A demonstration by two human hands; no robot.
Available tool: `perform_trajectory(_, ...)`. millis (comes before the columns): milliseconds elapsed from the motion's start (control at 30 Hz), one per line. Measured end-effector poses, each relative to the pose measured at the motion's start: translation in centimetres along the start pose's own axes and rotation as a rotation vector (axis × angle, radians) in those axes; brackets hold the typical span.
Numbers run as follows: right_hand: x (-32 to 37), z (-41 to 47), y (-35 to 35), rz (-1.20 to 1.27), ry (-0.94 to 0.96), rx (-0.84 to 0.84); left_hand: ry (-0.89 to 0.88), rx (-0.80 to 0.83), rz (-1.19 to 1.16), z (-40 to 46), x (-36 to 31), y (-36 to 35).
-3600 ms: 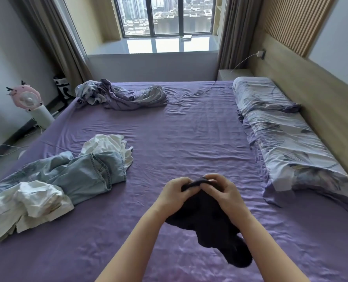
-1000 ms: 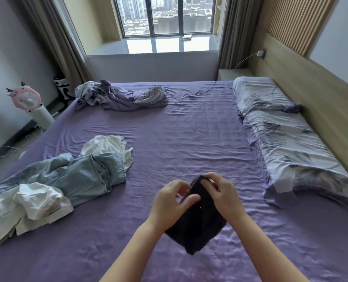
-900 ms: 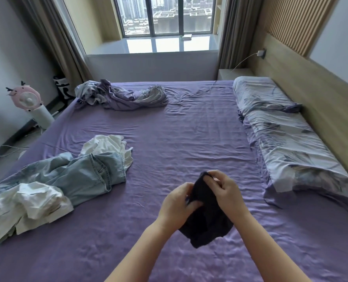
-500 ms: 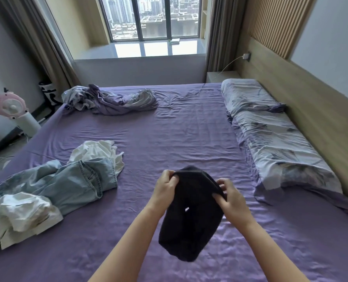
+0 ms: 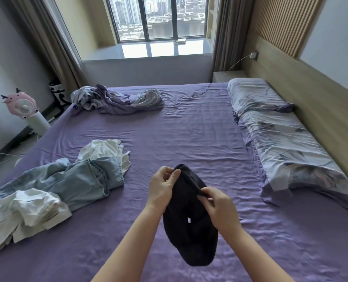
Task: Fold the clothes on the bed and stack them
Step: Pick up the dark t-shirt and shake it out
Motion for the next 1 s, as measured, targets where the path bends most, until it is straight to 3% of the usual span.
perform_trajectory(167, 0.3, 0.8, 2.2, 0.196, -0.046, -0.071, -0.073, -0.142, 0.2, -0.2, 0.0, 3.2)
perform_trajectory(267, 1.2, 1.4, 2.1, 0.276, -0.029, 0.008, -0.059, -0.202, 0.492, -0.5, -0.1, 4.3)
perform_trajectory(333, 1.5, 2.0, 1.4, 0.293, -0.023, 0.064, -0.126, -0.221, 0.499, -1.1, -0.3, 4.0)
perform_trajectory(433, 2.1, 2.9, 1.1, 0.262, -0.011, 0.061, -0.221, -0.066, 0.361, -2.3, -0.7, 1.8)
perform_trajectory(500, 2.6, 3.2, 1.4, 0.337, -0.023, 0.029, -0.196, 0.13, 0.469, -3.1, -0.4, -0.6)
perform_trajectory(567, 2.5, 3.4, 2.0, 0.43, -0.041, -0.025, -0.163, 0.207, 0.604, -3.3, 0.5, -1.9)
perform_trajectory(667, 1.8, 3.4, 2.5, 0.504, -0.088, -0.037, -0.147, 0.129, 0.49, -2.6, 0.3, -1.6)
perform_trajectory(800, 0.3, 2.7, 1.4, 0.392, -0.118, 0.097, -0.135, 0.144, 0.17, -1.4, -1.4, -1.4)
perform_trajectory(933, -1.9, 1.9, 2.0, 0.303, -0.22, 0.0, -0.093, 0.11, 0.073, -0.6, -1.9, -0.9)
perform_trajectory(1000, -1.6, 1.6, 2.6, 0.16, -0.181, -0.065, -0.089, 0.13, 0.081, -0.5, -1.9, -1.3)
Point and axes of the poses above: each hand's wrist, its own z-axis towards the middle knuckle, its own y-axis out of the back of the hand, x = y × z, the point moved 6 cm from there along z, towards the middle knuckle, and after that the axes turned 12 degrees about x, right-handed, at the moved point
